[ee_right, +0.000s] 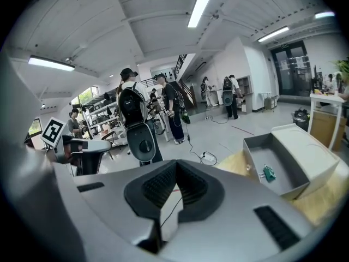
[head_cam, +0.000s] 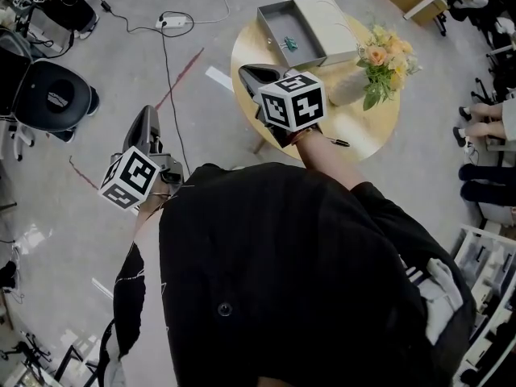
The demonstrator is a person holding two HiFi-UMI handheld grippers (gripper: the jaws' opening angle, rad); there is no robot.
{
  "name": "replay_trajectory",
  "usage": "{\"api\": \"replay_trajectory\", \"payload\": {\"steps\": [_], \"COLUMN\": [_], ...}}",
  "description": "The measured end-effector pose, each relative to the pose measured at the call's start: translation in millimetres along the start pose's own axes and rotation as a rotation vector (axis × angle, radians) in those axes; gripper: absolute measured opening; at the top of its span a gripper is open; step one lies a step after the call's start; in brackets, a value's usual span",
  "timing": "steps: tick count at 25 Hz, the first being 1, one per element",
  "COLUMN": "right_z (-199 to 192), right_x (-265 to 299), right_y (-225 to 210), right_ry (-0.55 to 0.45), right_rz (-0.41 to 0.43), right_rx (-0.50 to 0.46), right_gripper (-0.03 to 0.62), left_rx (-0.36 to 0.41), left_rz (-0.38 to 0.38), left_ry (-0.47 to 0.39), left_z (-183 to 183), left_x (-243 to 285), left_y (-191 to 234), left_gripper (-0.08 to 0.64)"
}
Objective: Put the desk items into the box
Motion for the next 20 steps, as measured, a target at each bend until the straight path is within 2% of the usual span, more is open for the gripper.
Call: {"api": "replay_trajectory", "payload": {"steps": [20], "right_z": [10], "right_x": [19], "right_y": [-15], "right_ry": [0.019], "right_rz": [-0.009], "right_rx": [0.008], "right_gripper": [0.005], "left_rx": [0.0], "left_rz": [-0.005], "left_ry": [0.023], "left_z": [10], "left_x": [25], "left_y": [5], "left_gripper": [0.009]}}
Point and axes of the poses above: the fingertips, and each gripper's own axes: x forward along the fingers, y to its left, z out of its top, the point moved 3 cm from there along -x, backward along the fingers, and after that the axes turned 1 degree about y, right-handed, at the moved point
